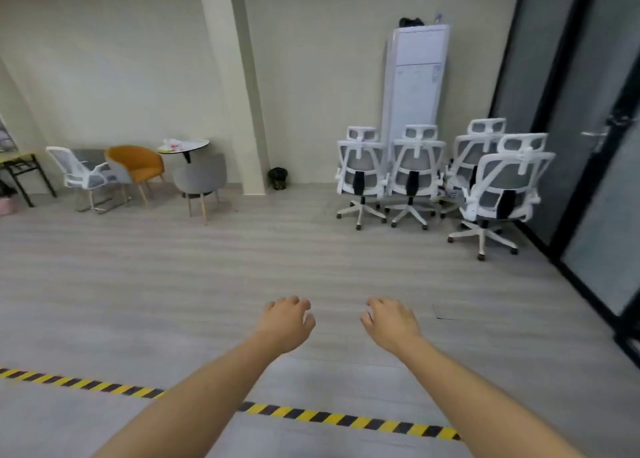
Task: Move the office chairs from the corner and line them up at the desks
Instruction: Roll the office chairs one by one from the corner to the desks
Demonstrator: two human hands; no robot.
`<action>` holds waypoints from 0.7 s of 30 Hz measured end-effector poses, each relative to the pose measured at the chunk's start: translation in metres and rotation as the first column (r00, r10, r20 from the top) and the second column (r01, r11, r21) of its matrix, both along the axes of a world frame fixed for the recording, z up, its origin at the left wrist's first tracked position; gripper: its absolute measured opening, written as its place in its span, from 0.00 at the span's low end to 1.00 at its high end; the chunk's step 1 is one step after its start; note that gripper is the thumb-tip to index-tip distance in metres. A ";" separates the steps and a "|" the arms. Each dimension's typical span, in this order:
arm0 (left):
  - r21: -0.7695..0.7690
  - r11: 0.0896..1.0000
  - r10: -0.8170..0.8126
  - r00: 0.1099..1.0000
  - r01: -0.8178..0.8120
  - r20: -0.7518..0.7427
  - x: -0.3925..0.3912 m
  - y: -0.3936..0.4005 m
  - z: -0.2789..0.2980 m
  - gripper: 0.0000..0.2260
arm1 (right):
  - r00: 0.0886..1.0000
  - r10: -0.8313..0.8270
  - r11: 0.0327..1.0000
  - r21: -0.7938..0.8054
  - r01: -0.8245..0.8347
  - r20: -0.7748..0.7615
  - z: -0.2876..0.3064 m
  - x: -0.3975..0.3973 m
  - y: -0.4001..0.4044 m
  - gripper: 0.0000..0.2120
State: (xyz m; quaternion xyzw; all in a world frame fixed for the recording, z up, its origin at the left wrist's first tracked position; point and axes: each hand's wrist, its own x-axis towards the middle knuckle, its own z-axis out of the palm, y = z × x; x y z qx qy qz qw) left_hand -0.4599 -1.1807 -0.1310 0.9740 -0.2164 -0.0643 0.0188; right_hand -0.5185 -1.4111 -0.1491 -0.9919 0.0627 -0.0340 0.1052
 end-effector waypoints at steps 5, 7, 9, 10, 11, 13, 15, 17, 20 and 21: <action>-0.034 0.988 -0.152 0.988 0.152 -0.015 0.083 -0.099 -0.014 0.21 | 0.979 -0.204 0.979 -0.038 0.202 -0.028 -0.006 0.047 -0.093 0.19; -0.042 0.979 -0.202 0.979 0.200 -0.037 0.118 -0.135 -0.018 0.22 | 0.961 -0.271 0.962 -0.041 0.269 -0.050 -0.007 0.071 -0.122 0.18; -0.053 0.967 -0.253 0.966 0.250 -0.047 0.150 -0.171 -0.019 0.21 | 0.949 -0.308 0.950 -0.065 0.304 -0.072 -0.005 0.094 -0.147 0.18; -0.056 0.958 -0.283 0.958 0.280 -0.046 0.166 -0.188 -0.019 0.21 | 0.944 -0.322 0.945 -0.081 0.316 -0.077 -0.003 0.105 -0.159 0.18; -0.058 0.949 -0.311 0.949 0.309 -0.042 0.181 -0.204 -0.018 0.21 | 0.939 -0.336 0.940 -0.090 0.330 -0.073 -0.001 0.117 -0.171 0.18; -0.063 0.934 -0.356 0.934 0.353 -0.041 0.209 -0.236 -0.017 0.21 | 0.925 -0.375 0.925 -0.097 0.368 -0.067 0.002 0.137 -0.197 0.18; -0.067 0.920 -0.388 0.921 0.385 -0.040 0.232 -0.267 -0.018 0.21 | 0.907 -0.417 0.907 -0.102 0.410 -0.062 0.004 0.151 -0.221 0.17; -0.067 0.905 -0.422 0.906 0.419 -0.035 0.257 -0.301 -0.017 0.21 | 0.894 -0.444 0.893 -0.107 0.436 -0.057 0.004 0.168 -0.251 0.17; -0.082 0.885 -0.462 0.886 0.459 -0.025 0.297 -0.354 -0.016 0.21 | 0.872 -0.487 0.870 -0.109 0.480 -0.051 0.001 0.199 -0.301 0.17; -0.080 0.882 -0.468 0.884 0.465 -0.021 0.310 -0.371 -0.018 0.20 | 0.864 -0.500 0.863 -0.109 0.493 -0.057 -0.001 0.209 -0.318 0.17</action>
